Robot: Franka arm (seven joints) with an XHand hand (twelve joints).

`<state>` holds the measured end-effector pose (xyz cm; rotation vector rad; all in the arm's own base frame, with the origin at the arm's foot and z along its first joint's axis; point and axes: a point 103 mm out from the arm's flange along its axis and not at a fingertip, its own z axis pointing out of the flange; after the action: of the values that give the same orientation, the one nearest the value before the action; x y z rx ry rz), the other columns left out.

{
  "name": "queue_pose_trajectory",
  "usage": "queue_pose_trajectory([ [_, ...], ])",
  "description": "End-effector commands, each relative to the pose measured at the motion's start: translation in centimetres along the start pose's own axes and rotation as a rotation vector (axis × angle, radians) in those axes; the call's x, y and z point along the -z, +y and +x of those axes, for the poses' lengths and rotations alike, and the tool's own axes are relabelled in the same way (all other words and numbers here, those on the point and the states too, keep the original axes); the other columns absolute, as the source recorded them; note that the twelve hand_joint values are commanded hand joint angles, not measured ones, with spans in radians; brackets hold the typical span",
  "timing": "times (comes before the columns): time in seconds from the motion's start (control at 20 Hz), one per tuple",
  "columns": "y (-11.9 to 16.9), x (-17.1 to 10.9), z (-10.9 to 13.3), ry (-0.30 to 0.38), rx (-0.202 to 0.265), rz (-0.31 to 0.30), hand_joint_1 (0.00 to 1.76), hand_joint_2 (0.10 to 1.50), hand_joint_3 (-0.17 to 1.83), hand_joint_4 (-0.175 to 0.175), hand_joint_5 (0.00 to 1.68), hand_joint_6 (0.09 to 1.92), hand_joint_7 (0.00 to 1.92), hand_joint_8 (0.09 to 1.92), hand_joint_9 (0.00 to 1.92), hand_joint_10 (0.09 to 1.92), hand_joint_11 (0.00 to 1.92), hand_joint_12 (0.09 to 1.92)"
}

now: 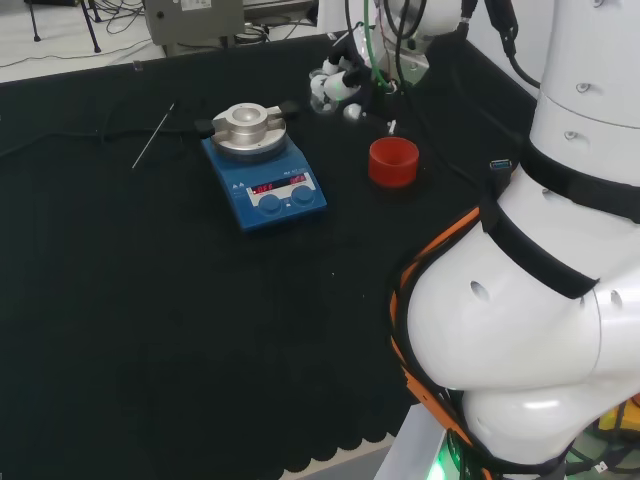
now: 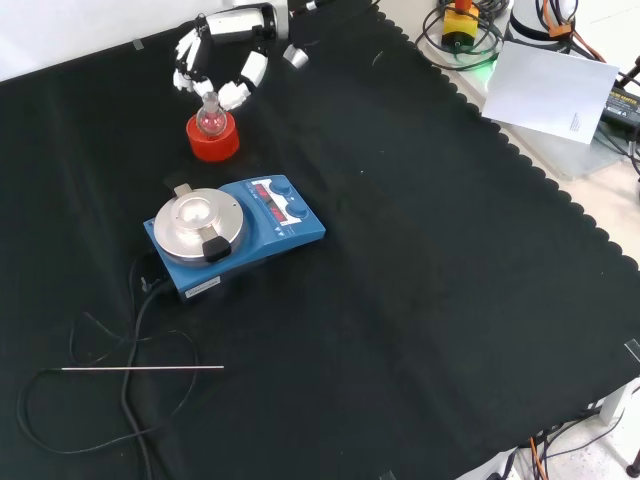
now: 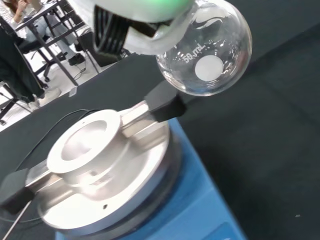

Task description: Place the round-bottom flask on the heater.

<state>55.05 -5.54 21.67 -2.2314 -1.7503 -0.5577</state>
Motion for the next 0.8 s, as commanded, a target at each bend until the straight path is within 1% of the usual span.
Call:
queue_pose_trajectory([
  [0.05,0.7,-1.3,3.0,0.010,0.036,0.021,1.09,0.67,0.74,0.175,1.15,0.92,0.72,0.59,0.88,0.53,0.53,1.27],
  [0.25,1.4,-2.0,4.8,0.014,0.057,0.031,1.09,0.67,0.74,0.175,1.15,0.92,0.72,0.59,0.88,0.53,0.53,1.27],
  [0.8,2.9,-3.6,8.4,0.028,0.102,0.056,1.09,0.67,0.74,0.175,1.15,0.92,0.72,0.59,0.88,0.52,0.53,1.27],
])
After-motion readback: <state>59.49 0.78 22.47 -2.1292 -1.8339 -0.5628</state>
